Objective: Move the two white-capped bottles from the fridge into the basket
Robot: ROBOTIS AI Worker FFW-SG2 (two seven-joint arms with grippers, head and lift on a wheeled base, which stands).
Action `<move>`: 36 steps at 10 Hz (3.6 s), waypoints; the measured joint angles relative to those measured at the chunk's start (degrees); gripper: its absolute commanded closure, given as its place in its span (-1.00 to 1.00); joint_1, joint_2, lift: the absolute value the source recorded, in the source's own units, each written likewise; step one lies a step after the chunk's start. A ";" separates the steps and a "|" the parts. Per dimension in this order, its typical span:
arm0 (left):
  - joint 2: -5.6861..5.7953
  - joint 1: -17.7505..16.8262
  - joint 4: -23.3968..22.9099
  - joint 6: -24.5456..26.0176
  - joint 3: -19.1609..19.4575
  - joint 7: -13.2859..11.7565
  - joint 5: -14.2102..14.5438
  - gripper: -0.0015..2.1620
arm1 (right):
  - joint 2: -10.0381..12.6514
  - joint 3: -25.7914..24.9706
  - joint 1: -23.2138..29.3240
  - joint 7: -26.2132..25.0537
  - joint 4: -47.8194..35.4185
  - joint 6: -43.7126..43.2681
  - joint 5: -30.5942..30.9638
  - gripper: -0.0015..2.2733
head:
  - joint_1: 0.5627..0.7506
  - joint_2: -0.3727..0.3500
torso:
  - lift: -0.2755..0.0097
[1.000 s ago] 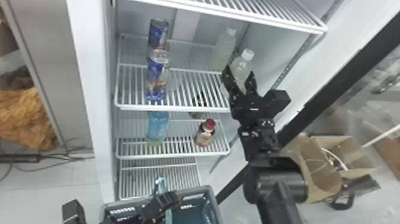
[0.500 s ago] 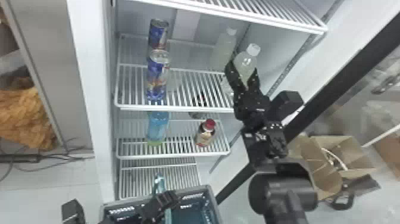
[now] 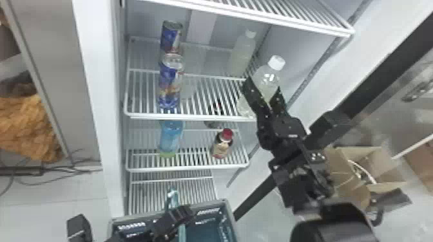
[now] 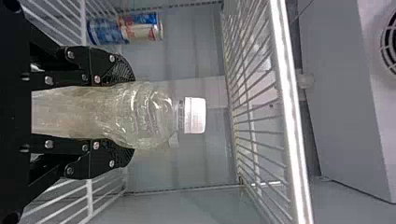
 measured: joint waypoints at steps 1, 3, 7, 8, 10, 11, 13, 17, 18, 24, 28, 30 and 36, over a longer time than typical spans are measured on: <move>-0.01 0.00 0.00 0.00 0.05 -0.03 -0.01 0.07 | -0.01 -0.13 2.80 0.03 -3.52 2.27 -0.60 -0.12 | 0.41 -0.94 | 0.93; -0.06 -0.01 0.00 0.00 0.15 0.00 -0.11 0.07 | 0.04 -0.25 8.71 0.03 -10.53 7.36 -2.07 -0.12 | 0.41 -0.94 | 0.93; -0.08 -0.01 0.00 -0.22 0.20 -0.02 -0.29 0.07 | 0.52 -1.02 20.67 1.64 -22.86 19.53 -4.33 -0.12 | 0.41 -0.94 | 0.93; -0.08 -0.01 0.00 -0.24 0.25 -0.01 -0.34 0.07 | 0.67 -1.33 22.81 2.25 -24.77 22.64 -4.56 -0.12 | 0.41 -0.94 | 0.93; 0.00 -0.11 0.00 -0.26 0.24 0.04 -0.43 0.07 | 0.72 -1.84 25.41 3.50 -27.27 28.86 -4.62 -0.12 | 0.41 -0.94 | 0.93; 0.01 -0.14 0.00 -0.25 0.14 0.05 -0.45 0.07 | 0.72 -2.25 25.93 4.06 -28.37 33.20 -4.60 -0.12 | 0.41 -0.94 | 0.93; 0.01 -0.15 0.00 -0.24 0.09 0.05 -0.54 0.07 | 0.70 -2.85 25.73 4.63 -29.43 41.68 -4.38 -0.12 | 0.41 -0.94 | 0.93; 0.01 -0.15 0.00 -0.28 0.09 0.09 -0.59 0.07 | 0.20 -2.77 21.98 5.96 -28.17 55.44 -3.22 -0.12 | 0.41 -0.94 | 0.93; 0.01 -0.15 0.00 -0.28 0.09 0.10 -0.60 0.07 | 0.13 -2.80 20.68 7.17 -26.99 57.91 -3.05 -0.12 | 0.41 -0.94 | 0.93; -0.15 0.11 0.00 -0.41 0.30 0.13 -0.71 0.07 | -0.04 -2.86 15.90 11.14 -21.49 64.38 -0.35 -0.25 | 0.41 -0.94 | 0.93; -0.16 0.23 0.00 -0.42 0.26 0.13 -0.80 0.07 | -0.27 -2.53 15.22 11.87 -20.79 63.86 0.76 -0.31 | 0.41 -0.94 | 0.93; -0.16 0.28 0.00 -0.42 0.28 0.13 -0.80 0.07 | -0.50 -2.15 15.06 12.40 -20.65 62.94 0.87 -0.31 | 0.41 -0.94 | 0.93; -0.15 0.29 0.01 -0.43 0.35 0.16 -0.69 0.07 | -0.69 -1.94 15.32 13.17 -21.45 61.64 1.57 -0.75 | 0.41 -0.94 | 0.93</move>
